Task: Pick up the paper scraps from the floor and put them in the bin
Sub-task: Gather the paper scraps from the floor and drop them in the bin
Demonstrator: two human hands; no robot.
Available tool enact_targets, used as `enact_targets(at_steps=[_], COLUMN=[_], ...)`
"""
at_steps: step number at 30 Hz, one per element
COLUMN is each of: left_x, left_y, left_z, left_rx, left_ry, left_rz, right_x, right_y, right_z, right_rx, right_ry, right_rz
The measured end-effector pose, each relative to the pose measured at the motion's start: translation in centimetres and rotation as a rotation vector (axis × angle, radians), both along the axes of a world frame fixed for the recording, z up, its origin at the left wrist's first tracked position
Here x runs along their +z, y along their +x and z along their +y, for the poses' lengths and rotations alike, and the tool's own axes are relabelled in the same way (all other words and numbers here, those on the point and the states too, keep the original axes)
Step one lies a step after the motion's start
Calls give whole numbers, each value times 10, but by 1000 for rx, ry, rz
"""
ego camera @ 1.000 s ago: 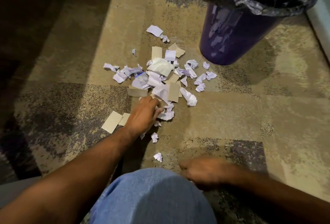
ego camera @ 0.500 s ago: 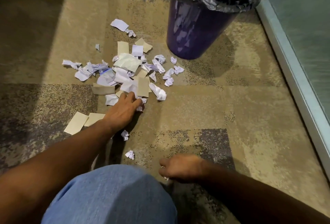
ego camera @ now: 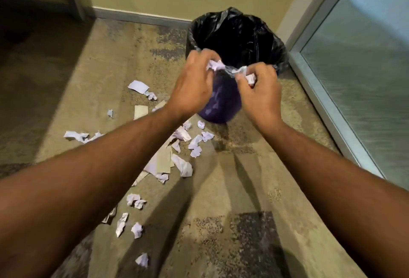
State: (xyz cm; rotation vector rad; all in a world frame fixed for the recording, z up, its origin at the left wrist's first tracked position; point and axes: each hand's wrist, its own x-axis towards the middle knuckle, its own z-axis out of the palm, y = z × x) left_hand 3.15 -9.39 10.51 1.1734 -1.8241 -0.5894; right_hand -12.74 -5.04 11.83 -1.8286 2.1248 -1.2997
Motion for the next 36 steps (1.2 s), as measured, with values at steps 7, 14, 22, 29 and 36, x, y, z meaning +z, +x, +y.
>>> enact_targets(at_steps=[7, 14, 22, 29, 36], left_x=[86, 56, -107, -188, -215], left_y=[-54, 10, 191, 257, 226], left_z=[-85, -67, 55, 179, 208], left_rx=[-169, -99, 229, 421, 426], left_ry=[171, 100, 408, 671, 731], left_rz=[-123, -22, -204, -412, -456], right_x=[59, 28, -117, -184, -203], right_y=[-25, 15, 125, 168, 187], right_z=[-83, -40, 67, 150, 161], right_rx=[-18, 161, 779, 1053, 1038], right_ry=[231, 97, 459, 862, 830], right_rz=[-129, 231, 581, 703, 855])
